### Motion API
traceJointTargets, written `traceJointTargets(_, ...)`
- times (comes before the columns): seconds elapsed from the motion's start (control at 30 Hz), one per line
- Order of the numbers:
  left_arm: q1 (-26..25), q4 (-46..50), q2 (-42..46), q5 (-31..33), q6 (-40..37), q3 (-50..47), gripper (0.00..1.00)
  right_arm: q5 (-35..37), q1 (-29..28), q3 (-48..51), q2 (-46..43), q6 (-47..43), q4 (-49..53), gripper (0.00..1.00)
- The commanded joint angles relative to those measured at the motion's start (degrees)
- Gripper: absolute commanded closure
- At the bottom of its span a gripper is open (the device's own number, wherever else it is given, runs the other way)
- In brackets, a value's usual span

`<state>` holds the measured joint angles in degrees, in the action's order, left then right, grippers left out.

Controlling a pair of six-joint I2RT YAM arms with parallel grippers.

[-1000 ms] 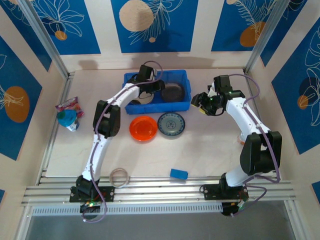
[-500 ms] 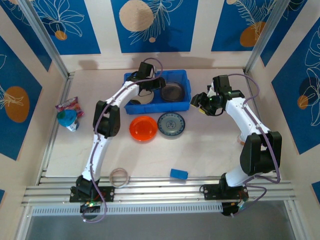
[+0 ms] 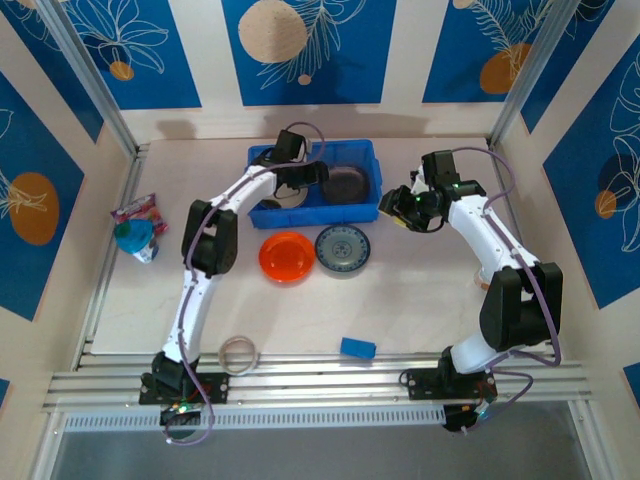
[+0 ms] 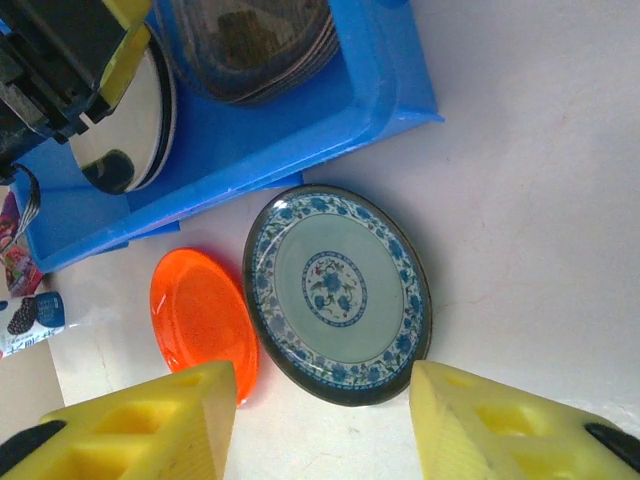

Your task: Place the plates into the plastic bin on the countertop

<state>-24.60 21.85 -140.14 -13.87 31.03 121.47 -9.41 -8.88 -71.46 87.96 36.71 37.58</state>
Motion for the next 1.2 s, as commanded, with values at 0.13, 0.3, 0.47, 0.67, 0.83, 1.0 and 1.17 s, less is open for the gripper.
traceJointTargets(0.13, -0.1, -8.1, 15.5, 1.0, -4.3, -10.4, 0.23, -0.7, -1.7, 4.5, -3.0, 0.1, -3.3, 0.53)
traceJointTargets(0.3, -1.9, -7.0, 22.4, 2.1, -6.5, -15.3, 0.00, -1.1, -3.0, 8.2, -4.2, 0.5, -6.7, 0.52)
traceJointTargets(0.47, -4.7, -6.5, 29.8, 4.0, -7.7, -22.5, 0.00, -1.5, -4.6, 11.1, -4.7, 1.4, -8.8, 0.51)
traceJointTargets(0.67, -7.4, -7.4, 39.9, 2.0, -7.9, -33.9, 0.00, -0.7, -6.0, 14.9, -6.4, 2.7, -11.4, 0.51)
traceJointTargets(0.83, -9.7, -6.3, 48.0, 4.1, -7.3, -43.9, 0.00, -0.6, -5.9, 19.2, -6.9, 3.1, -14.8, 0.60)
traceJointTargets(1.0, -10.4, -8.6, 54.1, 3.0, -2.3, -54.9, 0.00, -0.8, -6.3, 21.3, -5.8, 3.3, -16.9, 0.64)
traceJointTargets(1.17, -11.7, -8.9, 57.3, 3.2, -0.8, -62.6, 0.00, -0.7, -6.5, 22.8, -4.5, 4.1, -18.8, 0.63)
